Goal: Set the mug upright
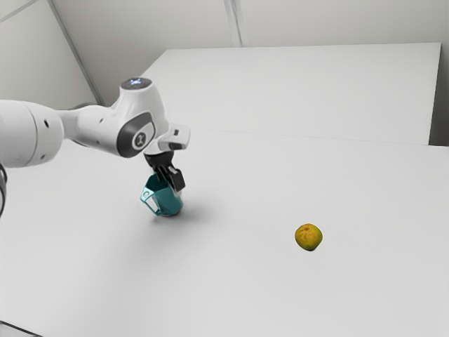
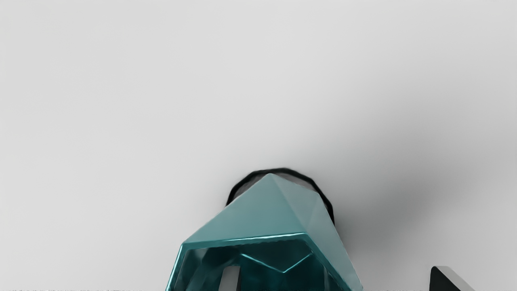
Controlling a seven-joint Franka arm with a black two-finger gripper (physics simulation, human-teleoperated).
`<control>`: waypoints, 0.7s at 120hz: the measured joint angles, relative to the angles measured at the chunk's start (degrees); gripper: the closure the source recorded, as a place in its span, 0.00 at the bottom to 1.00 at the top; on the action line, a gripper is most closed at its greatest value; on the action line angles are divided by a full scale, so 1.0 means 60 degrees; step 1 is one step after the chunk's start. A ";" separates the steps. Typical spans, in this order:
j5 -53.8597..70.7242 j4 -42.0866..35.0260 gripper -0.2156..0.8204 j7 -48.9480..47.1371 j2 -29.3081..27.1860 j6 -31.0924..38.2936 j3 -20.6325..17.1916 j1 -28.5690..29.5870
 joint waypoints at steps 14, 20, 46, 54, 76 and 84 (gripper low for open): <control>-0.0242 0.0147 0.26 -0.0022 -0.0267 -0.0071 0.0070 -0.0005; -0.0420 0.0354 0.25 -0.0032 -0.0316 -0.0175 0.0101 -0.0014; -0.0765 0.1656 0.22 -0.0333 -0.0559 -0.1254 0.0927 -0.0752; -0.0784 0.2246 0.22 -0.0455 -0.0589 -0.1814 0.1378 -0.1174; -0.0771 0.3332 0.21 -0.0721 -0.0818 -0.3157 0.1770 -0.1257; -0.0723 0.3716 0.21 -0.0798 -0.0883 -0.3571 0.1760 -0.1215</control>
